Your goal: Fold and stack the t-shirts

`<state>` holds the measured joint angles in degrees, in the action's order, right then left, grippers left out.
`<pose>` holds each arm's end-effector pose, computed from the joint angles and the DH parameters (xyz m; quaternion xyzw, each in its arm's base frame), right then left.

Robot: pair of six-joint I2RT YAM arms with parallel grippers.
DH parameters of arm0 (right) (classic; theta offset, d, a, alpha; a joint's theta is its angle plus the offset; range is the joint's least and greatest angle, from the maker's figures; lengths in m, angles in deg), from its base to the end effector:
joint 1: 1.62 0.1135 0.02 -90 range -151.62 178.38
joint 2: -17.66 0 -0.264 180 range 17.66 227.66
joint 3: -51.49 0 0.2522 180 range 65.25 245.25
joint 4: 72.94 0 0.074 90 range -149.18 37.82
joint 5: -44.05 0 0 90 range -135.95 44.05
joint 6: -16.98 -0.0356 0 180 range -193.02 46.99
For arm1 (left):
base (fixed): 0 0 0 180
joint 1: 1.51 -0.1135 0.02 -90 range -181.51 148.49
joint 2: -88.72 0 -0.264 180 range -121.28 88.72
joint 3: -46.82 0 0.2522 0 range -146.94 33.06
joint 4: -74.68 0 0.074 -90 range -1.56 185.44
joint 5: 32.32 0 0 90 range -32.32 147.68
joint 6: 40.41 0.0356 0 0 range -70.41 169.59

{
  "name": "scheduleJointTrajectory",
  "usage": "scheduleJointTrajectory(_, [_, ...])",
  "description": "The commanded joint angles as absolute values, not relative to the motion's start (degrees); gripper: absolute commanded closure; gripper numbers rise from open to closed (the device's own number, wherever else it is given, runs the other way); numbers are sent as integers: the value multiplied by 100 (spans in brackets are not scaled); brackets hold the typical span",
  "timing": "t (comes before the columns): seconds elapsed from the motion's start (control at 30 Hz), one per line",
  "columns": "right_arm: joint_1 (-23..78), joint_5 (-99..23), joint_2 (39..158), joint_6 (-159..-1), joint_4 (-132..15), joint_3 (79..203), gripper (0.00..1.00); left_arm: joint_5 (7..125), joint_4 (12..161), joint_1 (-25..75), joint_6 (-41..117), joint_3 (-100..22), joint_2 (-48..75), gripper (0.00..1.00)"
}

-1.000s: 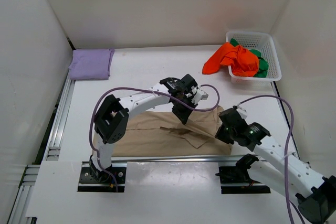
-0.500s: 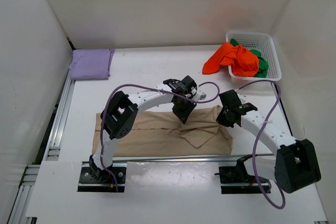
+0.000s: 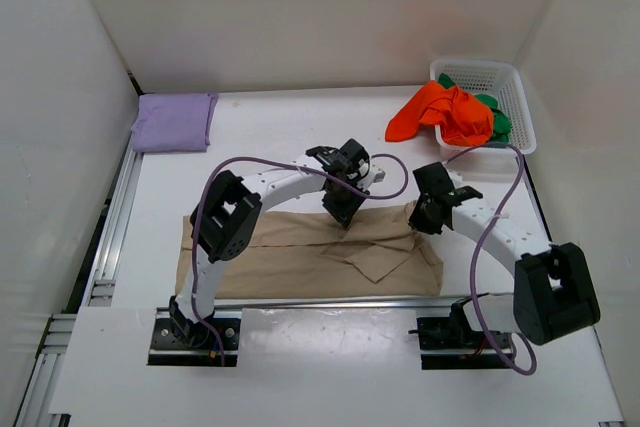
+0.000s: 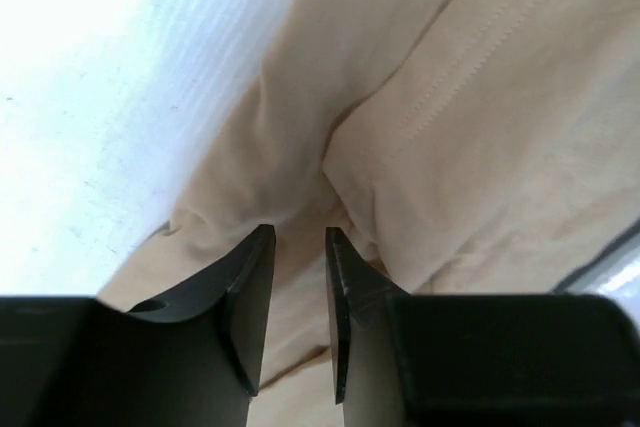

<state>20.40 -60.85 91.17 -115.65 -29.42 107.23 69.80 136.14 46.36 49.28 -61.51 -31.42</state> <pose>0.2234 0.0805 0.1946 0.2035 0.9394 0.0253 0.2749 0.2834 -0.3245 0.1860 0.4108 0.8941 -0.1544 0.0894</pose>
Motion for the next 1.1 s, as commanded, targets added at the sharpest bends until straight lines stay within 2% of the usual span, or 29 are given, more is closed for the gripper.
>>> scheduleJointTrajectory(0.0, [1947, -6160, 9455, -11223, -3088, 11086, 71, 6621, 13564, 4621, 4959, -6327, -3134, 59])
scheduleJointTrajectory(0.03, [1947, -6012, 9534, -11161, -3088, 11139, 64, 6533, 13564, 4621, 4959, -6379, -3134, 51])
scheduleJointTrajectory(0.1, [1895, -5948, 9667, -11098, -2948, 11314, 58, 6383, 13564, 4516, 4959, -6380, -3047, 45])
scheduleJointTrajectory(0.17, [1895, -5948, 9580, -11046, -2834, 11315, 56, 6321, 13564, 4402, 4959, -6310, -2758, 40])
scheduleJointTrajectory(0.4, [1842, -5817, 8447, -11159, -2833, 10858, 47, 6918, 13695, 3453, 4959, -5835, -1475, 30])
scheduleJointTrajectory(0.57, [1790, -5712, 7875, -11352, -2727, 10498, 46, 7437, 14072, 3407, 4959, -6036, -1358, 30])
scheduleJointTrajectory(0.7, [1667, -5238, 7637, -11406, -2727, 10121, 55, 8269, 14731, 3908, 4959, -6852, -2209, 30])
scheduleJointTrajectory(0.77, [1666, -4922, 7637, -11458, -2727, 10033, 58, 8491, 14977, 4119, 4959, -7291, -2789, 34])
scheduleJointTrajectory(1.07, [1666, -4472, 7470, -11713, -3096, 9426, 51, 8615, 15040, 4330, 4959, -7540, -3696, 32])
